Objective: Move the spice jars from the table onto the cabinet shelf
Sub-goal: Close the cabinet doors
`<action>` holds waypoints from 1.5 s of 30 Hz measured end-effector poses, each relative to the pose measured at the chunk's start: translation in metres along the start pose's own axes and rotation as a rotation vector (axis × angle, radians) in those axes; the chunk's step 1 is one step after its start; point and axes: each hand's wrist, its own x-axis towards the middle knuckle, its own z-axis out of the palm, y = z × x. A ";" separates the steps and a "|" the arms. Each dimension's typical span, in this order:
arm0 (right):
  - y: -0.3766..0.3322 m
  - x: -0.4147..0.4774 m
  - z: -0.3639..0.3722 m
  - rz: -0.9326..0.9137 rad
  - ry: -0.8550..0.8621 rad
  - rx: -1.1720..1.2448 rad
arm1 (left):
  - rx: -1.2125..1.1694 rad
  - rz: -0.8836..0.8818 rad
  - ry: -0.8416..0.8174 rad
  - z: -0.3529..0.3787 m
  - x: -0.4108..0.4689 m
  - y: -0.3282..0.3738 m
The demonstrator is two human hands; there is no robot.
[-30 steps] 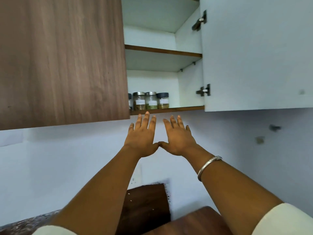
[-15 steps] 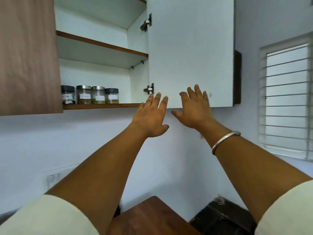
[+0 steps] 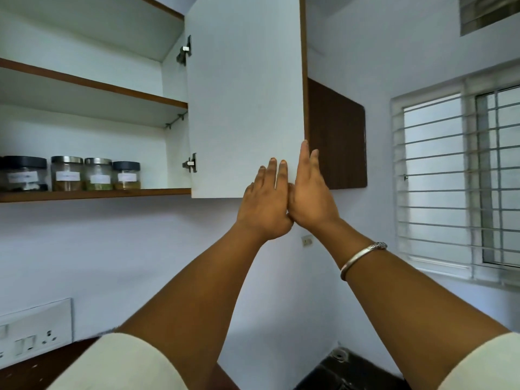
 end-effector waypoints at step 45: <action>-0.283 -0.050 0.169 -0.283 -0.342 0.855 | 0.405 -0.132 0.389 -0.122 -0.140 -0.271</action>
